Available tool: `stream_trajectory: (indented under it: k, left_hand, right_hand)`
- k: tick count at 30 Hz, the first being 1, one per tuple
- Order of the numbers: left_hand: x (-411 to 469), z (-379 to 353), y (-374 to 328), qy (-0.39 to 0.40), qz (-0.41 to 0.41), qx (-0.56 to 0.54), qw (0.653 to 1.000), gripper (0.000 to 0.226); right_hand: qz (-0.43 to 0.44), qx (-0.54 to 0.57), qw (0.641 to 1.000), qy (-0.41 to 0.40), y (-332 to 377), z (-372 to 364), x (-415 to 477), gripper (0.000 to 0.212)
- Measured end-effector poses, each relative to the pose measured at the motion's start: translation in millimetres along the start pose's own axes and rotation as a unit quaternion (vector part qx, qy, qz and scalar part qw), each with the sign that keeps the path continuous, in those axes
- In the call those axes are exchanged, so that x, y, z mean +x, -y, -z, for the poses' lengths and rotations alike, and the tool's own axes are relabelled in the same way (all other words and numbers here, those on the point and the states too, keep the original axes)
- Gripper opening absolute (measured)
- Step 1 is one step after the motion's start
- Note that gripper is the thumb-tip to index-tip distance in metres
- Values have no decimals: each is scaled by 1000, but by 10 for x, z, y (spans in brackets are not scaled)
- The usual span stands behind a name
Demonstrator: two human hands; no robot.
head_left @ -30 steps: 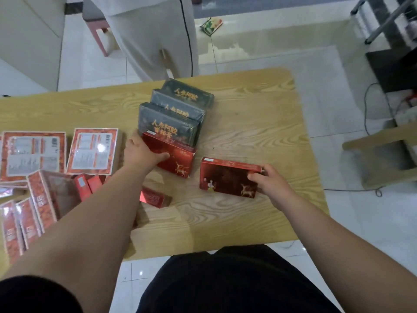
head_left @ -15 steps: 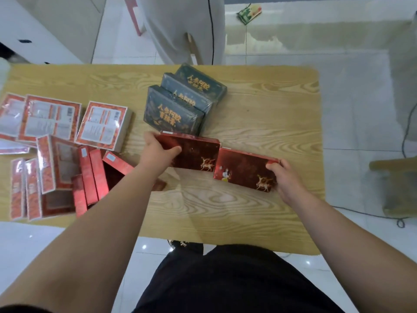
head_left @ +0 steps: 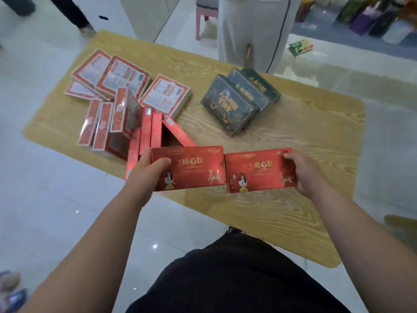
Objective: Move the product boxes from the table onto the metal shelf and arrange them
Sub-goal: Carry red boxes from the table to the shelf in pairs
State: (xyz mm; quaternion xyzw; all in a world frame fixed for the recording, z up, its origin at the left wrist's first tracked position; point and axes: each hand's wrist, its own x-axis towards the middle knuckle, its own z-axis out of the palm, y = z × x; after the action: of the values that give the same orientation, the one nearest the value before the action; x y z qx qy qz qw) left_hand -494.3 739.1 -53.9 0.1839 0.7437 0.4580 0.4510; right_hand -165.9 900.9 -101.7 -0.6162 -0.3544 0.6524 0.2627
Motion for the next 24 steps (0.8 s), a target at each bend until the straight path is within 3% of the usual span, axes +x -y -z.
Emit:
stream_trajectory:
  k: [4, 8, 12, 16, 20, 24]
  left_hand:
    - [-446, 816, 325, -67, 30, -68, 995, 23]
    - [-1030, 1725, 737, -146, 66, -135, 978, 30]
    - [-1620, 2485, 1218, -230, 77, -201, 949, 28]
    - [-2203, 2982, 1734, -321, 81, -266, 905, 22]
    - [-2682, 3190, 2163, -411, 90, -337, 842, 19]
    - [-3098, 3258, 2459, -492, 94, -392, 772, 12]
  right_hand:
    - [18, -72, 995, 73, 106, -733, -369, 17]
    - [38, -125, 976, 177, 47, -1743, -845, 4]
    - [61, -200, 945, 253, -232, -2706, -1275, 17]
    - [74, -295, 879, 368, -486, -3508, -1723, 6]
    - [118, -402, 782, 461, -731, -4219, -2094, 46]
    - [164, -468, 697, 518, -1028, -4894, -2412, 51]
